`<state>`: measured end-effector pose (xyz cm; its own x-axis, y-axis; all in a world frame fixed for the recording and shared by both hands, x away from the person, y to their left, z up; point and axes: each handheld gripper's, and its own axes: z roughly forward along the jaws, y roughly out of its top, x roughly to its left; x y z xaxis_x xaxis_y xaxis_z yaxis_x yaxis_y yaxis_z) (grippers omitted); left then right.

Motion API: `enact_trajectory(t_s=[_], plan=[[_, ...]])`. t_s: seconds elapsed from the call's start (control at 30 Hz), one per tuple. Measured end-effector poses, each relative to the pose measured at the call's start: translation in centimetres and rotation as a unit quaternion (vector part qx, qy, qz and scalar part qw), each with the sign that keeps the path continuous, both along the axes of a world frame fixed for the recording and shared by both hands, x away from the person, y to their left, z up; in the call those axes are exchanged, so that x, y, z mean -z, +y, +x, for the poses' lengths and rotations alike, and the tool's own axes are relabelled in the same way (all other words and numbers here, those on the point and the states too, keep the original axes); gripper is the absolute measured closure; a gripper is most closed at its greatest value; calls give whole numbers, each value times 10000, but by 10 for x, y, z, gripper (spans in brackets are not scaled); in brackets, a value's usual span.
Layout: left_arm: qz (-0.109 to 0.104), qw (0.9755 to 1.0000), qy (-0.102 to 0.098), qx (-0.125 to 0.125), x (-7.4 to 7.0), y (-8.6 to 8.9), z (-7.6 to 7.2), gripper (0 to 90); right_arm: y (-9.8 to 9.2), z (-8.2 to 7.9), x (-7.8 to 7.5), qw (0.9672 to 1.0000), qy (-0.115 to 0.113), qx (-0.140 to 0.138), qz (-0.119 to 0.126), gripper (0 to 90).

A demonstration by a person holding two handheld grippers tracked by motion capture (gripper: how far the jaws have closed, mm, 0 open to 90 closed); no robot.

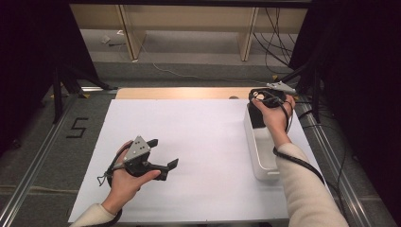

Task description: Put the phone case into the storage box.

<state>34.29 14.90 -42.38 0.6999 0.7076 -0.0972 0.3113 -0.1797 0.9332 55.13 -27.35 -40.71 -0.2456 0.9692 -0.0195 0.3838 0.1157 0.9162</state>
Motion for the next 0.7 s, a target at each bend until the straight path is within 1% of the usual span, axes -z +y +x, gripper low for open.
enact_trajectory(t_s=[0.2,0.43,0.7], plan=[[1,10000,2,3,0,0,0,0,0,4,1,10000,1,18,2,136],[9,10000,5,5,0,0,0,0,1,8,4,10000,57,43,8,133],[9,10000,10,7,0,0,1,0,1,10,7,10000,33,35,-30,130]])
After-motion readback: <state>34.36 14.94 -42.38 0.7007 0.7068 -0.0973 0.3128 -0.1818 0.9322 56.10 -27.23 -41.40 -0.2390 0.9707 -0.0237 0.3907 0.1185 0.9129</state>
